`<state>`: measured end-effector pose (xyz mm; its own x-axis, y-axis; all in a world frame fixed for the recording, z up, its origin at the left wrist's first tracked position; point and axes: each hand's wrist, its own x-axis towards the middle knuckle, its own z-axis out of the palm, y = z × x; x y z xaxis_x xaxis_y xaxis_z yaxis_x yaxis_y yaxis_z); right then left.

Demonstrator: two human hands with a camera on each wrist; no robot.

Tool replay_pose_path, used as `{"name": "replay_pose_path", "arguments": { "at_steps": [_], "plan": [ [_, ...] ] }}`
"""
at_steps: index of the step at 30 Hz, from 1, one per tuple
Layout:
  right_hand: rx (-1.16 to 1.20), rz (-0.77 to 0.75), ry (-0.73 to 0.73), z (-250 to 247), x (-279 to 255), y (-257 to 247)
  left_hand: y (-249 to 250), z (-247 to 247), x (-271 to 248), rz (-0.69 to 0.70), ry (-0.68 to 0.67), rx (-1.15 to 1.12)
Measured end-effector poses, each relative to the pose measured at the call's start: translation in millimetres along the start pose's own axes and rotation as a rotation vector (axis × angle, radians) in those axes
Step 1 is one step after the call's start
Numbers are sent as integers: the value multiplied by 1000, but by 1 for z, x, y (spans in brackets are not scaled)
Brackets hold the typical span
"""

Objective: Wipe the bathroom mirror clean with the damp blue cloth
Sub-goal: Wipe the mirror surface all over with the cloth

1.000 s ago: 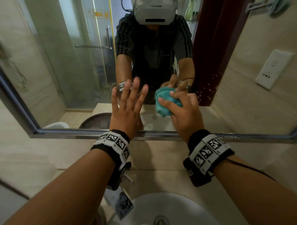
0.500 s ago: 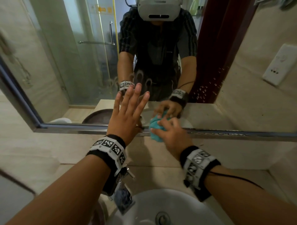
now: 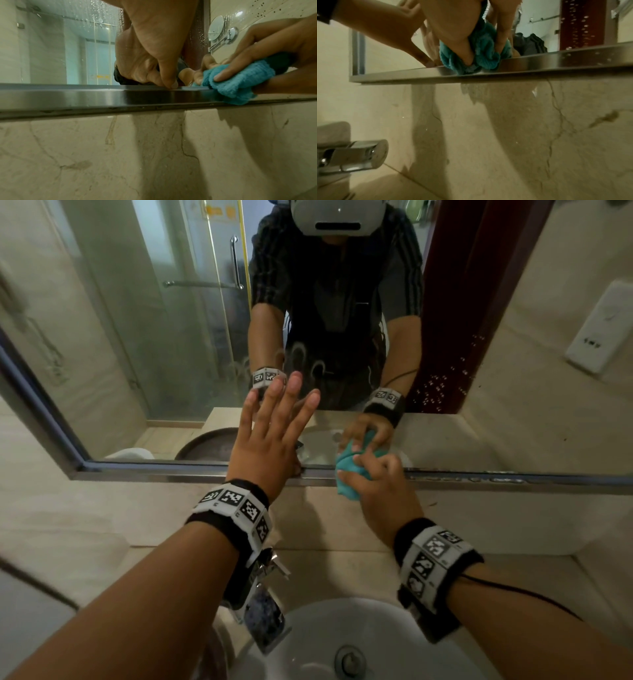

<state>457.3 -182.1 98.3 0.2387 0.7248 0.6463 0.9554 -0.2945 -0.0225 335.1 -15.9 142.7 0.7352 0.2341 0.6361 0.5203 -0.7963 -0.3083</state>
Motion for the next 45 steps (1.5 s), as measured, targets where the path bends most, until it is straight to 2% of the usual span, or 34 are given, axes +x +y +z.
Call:
{"name": "replay_pose_path", "arguments": {
  "at_steps": [3, 6, 9, 12, 16, 19, 23, 26, 29, 32, 36, 38, 41, 45],
  "plan": [
    [23, -79, -6, -4, -5, -9, 0, -1, 0, 0, 15, 14],
    [-58, -195, 26, -11, -11, 16, 1, -1, 0, -9, 30, 0],
    [-54, -57, 58, -14, -22, 41, 2, 0, -1, -15, 28, -14],
    [-106, 19, 97, -8, -17, 24, 4, 2, -1, -24, 28, -12],
    [-30, -53, 103, 5, -1, -3, 4, 3, -1, -24, 60, -25],
    [4, -94, 60, -4, -11, 20, 3, 1, 0, -17, 58, -29],
    [5, 98, 90, -28, -35, 56, 4, 1, -1, -26, 21, -36],
    [-24, 164, 79, -27, -28, 40, 5, 0, -1, -21, 10, -32],
    [-13, 64, 29, -15, -14, 17, 6, 1, -1, -30, 39, -29],
    [-33, -47, -4, -20, -15, 27, 6, 0, -1, -33, 49, -25],
    [-59, 119, 68, -32, -38, 54, 5, 0, -1, -30, 44, -18],
    [-27, 144, 115, -31, -34, 53, 6, 0, -1, -27, 37, -16],
    [25, 3, 108, -26, -11, 32, 6, -1, -1, -27, 41, -22],
    [29, -119, 19, -25, 4, 27, 4, -2, -1, -17, 49, -18]
  ]
}}
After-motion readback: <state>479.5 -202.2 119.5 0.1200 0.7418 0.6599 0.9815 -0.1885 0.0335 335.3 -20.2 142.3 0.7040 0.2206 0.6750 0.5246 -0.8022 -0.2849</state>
